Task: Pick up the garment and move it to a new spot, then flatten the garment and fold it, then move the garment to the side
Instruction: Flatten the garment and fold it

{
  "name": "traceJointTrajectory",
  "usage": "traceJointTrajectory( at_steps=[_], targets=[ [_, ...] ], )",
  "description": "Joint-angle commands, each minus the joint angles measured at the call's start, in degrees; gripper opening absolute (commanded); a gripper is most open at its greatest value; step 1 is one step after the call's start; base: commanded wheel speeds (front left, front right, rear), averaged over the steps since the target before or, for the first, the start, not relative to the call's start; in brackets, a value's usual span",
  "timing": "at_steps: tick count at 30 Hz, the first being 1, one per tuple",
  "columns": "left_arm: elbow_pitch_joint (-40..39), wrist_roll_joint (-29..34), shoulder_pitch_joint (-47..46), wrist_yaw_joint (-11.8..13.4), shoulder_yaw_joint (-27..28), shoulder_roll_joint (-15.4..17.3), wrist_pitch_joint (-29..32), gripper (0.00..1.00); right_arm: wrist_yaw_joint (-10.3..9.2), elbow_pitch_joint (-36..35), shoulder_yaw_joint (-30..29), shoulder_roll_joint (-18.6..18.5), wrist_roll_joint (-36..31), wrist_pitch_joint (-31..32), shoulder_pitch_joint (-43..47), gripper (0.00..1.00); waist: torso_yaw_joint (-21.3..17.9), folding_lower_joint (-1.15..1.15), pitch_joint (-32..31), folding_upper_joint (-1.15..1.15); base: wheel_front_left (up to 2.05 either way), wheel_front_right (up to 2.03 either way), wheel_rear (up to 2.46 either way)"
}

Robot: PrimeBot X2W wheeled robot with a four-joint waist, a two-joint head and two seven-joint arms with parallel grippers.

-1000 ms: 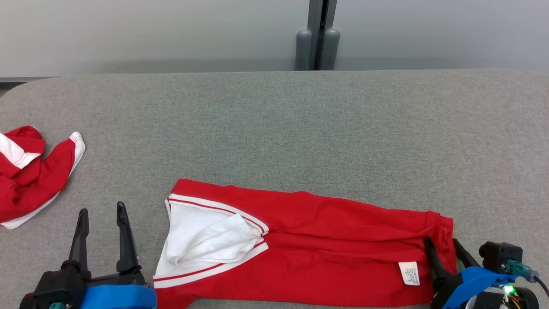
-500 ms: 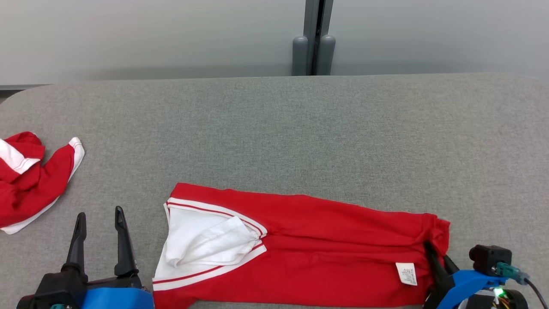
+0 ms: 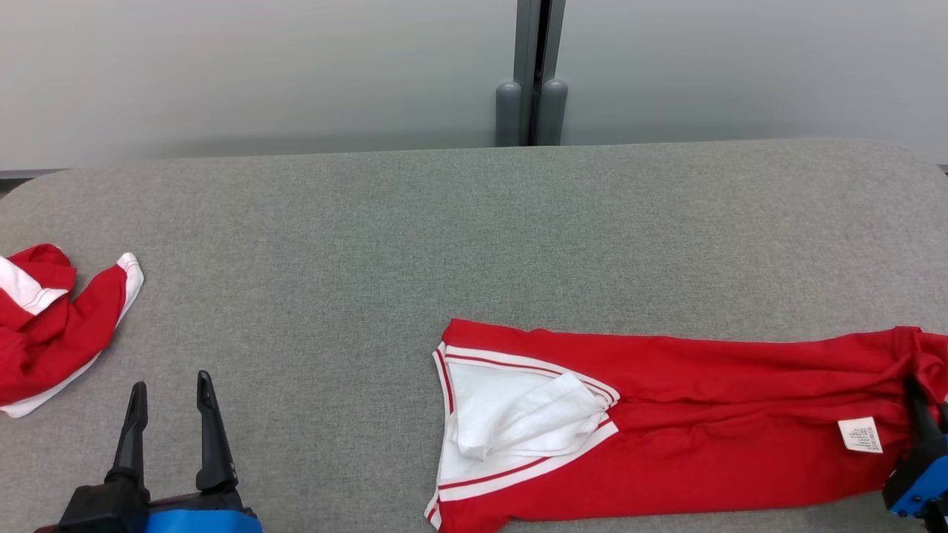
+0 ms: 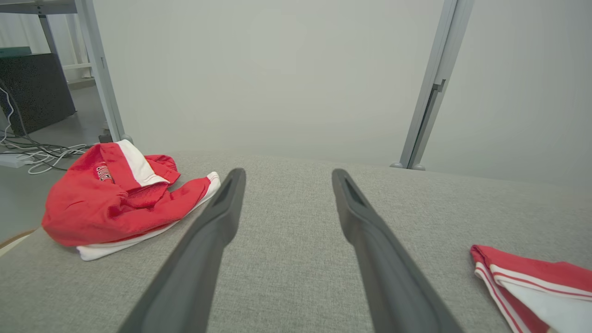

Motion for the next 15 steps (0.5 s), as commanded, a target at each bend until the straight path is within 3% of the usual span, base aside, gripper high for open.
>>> traceJointTrajectory(
  at_steps=[1, 9, 15],
  targets=[
    [0.0, -0.3, 0.3, 0.1, 0.4, -0.1, -0.2, 1.00, 0.01, -1.1, 0.4, 0.3, -0.1, 0.5, 0.3, 0.00, -0.2, 0.00, -0.1, -0.01, 0.00, 0.00, 0.00],
    [0.4, -0.8, 0.7, 0.4, -0.1, -0.1, -0.2, 1.00, 0.01, -8.3, 5.2, 6.1, 3.3, 3.5, 2.1, 0.00, -0.7, 0.00, -0.6, -0.01, 0.00, 0.00, 0.00],
    [0.3, -0.9, 0.5, 0.6, -0.8, -0.1, -0.2, 1.00, 0.02, -13.0, 12.0, 9.8, 3.3, 5.5, 2.0, 0.00, -0.4, 0.00, -0.3, -0.01, 0.00, 0.00, 0.00]
  ],
)
